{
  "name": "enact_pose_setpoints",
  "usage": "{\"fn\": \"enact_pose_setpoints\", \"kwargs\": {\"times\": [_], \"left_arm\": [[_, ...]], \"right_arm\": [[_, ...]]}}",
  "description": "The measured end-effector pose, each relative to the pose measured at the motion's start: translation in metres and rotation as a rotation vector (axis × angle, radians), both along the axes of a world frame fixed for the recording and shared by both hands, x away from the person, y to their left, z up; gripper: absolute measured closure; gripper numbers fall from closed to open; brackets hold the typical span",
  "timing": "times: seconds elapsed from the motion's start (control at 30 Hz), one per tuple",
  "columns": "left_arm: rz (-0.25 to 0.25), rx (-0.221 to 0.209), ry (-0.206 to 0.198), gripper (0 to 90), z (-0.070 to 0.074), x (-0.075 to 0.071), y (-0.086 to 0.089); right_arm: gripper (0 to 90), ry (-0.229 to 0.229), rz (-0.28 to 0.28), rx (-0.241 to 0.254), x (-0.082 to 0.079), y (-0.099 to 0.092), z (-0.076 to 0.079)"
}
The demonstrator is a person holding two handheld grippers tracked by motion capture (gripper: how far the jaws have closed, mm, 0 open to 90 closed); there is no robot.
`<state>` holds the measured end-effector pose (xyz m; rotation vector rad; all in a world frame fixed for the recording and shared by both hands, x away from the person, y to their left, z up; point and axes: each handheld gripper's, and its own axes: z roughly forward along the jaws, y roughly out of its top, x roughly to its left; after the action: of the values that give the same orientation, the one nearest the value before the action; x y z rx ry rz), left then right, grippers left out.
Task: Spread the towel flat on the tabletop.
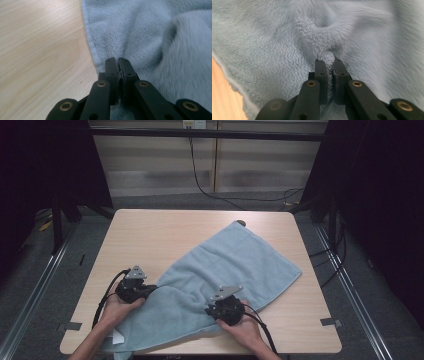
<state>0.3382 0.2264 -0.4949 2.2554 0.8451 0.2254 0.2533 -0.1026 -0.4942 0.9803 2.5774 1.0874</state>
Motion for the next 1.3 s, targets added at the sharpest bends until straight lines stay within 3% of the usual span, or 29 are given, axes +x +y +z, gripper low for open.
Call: {"fn": "enact_pose_setpoints", "kwargs": {"times": [0.1,0.17,0.27,0.33,0.43,0.5,0.63,0.67,0.8,0.87,0.93,1.0,1.1,1.17,1.23,1.3], "left_arm": [[-0.007,-0.047,0.054,86.8,0.001,0.0,0.005],[-0.019,-0.092,0.069,86.9,0.004,-0.002,0.005],[-0.061,-0.156,0.117,86.9,0.007,-0.006,-0.002],[-0.084,-0.185,0.135,86.9,0.009,-0.009,-0.006],[-0.151,-0.268,0.15,86.9,0.012,-0.015,-0.012],[-0.18,-0.246,0.142,86.9,0.015,-0.022,-0.023],[-0.19,-0.178,0.099,86.9,0.014,-0.028,-0.043],[-0.178,-0.17,0.087,86.9,0.013,-0.027,-0.045],[-0.117,-0.175,0.104,86.9,0.003,-0.01,-0.045],[-0.079,-0.182,0.109,86.9,-0.003,0.001,-0.042],[-0.041,-0.187,0.114,86.9,-0.005,0.009,-0.04],[-0.001,-0.195,0.106,86.5,-0.005,0.016,-0.039],[-0.011,-0.191,0.102,81.6,-0.003,0.014,-0.037],[-0.017,-0.205,0.088,73.3,0.002,0.009,-0.032],[-0.014,-0.217,0.063,70.0,0.008,0.003,-0.026],[-0.041,-0.246,0.057,70.8,0.011,-0.004,-0.023]], "right_arm": [[84.8,0.001,-0.029,0.006,-0.005,-0.019,0.004],[84.8,-0.001,-0.041,0.015,-0.009,-0.033,0.008],[84.7,-0.002,-0.065,0.014,-0.018,-0.05,0.01],[84.4,-0.002,-0.083,0.008,-0.021,-0.06,0.009],[84.3,-0.012,-0.112,0.002,-0.023,-0.078,0.009],[84.1,-0.011,-0.144,0.002,-0.018,-0.091,0.008],[83.4,-0.009,-0.196,-0.004,0.002,-0.101,0.003],[82.9,-0.007,-0.203,0.0,0.01,-0.102,0.002],[80.9,-0.011,-0.228,0.004,0.043,-0.099,0.0],[79.7,-0.034,-0.231,-0.001,0.061,-0.093,-0.002],[78.1,-0.03,-0.245,0.022,0.074,-0.091,-0.005],[70.6,-0.02,-0.254,0.038,0.084,-0.088,-0.005],[55.9,-0.031,-0.246,0.05,0.079,-0.083,0.005],[48.7,-0.067,-0.233,0.099,0.064,-0.079,0.022],[46.5,-0.088,-0.168,0.118,0.044,-0.07,0.038],[46.6,-0.075,-0.097,0.153,0.024,-0.058,0.044]]}}
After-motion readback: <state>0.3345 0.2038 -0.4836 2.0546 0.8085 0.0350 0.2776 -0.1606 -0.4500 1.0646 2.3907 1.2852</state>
